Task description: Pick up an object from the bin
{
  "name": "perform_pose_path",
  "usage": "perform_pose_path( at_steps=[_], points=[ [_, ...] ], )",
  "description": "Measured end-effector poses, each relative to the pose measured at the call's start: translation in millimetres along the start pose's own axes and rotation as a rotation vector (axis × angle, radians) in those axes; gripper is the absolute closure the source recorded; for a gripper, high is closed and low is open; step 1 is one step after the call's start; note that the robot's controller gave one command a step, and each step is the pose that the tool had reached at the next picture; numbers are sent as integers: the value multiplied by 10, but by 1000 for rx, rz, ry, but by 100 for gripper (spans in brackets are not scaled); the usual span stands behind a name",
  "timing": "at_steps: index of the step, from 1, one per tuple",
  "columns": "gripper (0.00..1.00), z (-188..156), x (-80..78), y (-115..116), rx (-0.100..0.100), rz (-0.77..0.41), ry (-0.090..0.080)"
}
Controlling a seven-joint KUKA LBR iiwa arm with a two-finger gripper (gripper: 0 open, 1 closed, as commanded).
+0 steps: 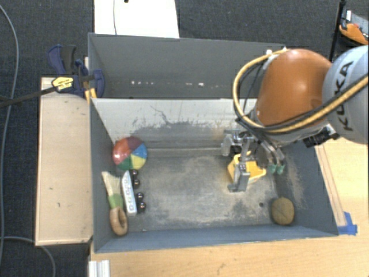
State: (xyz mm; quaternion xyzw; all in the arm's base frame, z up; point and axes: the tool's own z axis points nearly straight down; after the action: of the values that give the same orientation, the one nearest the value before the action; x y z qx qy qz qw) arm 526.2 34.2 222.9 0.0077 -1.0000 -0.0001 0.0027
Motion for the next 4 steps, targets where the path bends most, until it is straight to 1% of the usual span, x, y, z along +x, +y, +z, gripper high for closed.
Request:
perform_pose_path(
  at_steps=[1,2,3,4],
  points=[
    [0,-44,-16,-2,0,1,-9],
    [0,247,-86,-169,0,-127,-16],
    [0,827,-21,-729,1,-195,-10],
    [0,809,-120,-923,-2,-15,-13]
  ],
)
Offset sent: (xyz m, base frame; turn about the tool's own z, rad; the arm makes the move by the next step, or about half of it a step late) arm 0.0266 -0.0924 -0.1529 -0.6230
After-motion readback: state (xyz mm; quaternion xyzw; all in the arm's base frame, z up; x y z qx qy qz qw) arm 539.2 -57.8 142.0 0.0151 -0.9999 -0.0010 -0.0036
